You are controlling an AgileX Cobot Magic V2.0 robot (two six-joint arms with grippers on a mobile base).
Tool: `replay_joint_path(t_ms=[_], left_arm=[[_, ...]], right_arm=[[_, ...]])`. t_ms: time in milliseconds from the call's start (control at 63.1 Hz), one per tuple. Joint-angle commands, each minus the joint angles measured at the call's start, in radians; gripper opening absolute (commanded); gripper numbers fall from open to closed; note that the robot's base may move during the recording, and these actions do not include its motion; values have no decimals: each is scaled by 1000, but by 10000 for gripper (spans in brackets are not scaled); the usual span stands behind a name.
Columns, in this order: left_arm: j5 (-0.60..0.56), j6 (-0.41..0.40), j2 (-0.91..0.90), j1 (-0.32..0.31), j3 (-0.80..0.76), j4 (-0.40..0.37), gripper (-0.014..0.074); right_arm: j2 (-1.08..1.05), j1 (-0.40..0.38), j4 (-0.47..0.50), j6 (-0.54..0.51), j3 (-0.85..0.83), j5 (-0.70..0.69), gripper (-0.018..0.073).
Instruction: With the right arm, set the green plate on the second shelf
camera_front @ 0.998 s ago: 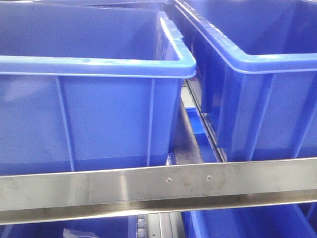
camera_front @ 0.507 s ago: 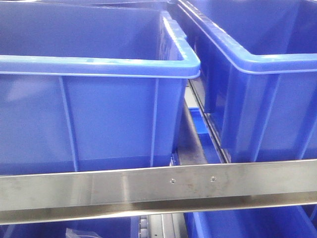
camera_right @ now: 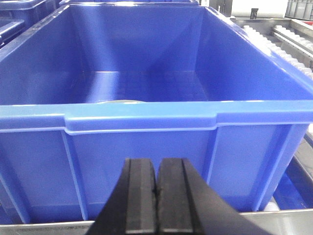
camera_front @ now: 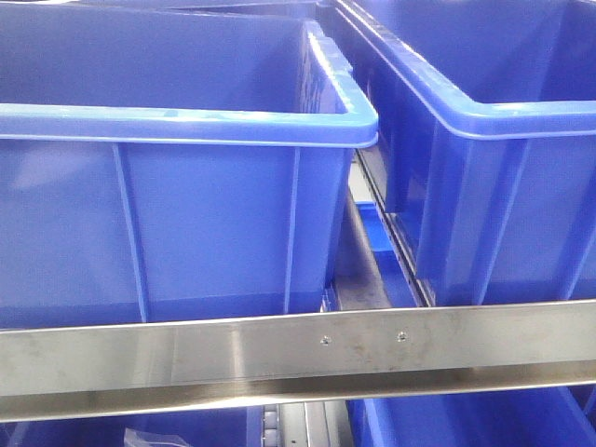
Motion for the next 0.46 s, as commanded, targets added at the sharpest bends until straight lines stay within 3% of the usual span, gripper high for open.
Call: replay_joint_path(t_ms=[0,444], left_arm=[[-79,-3,-16,0,41,-6,130],[-79,-3,-16,0,41,-6,130]], right_arm=[[-19,-8,0,-10,-17,-98,49],[-19,-8,0,-10,-17,-98,49]])
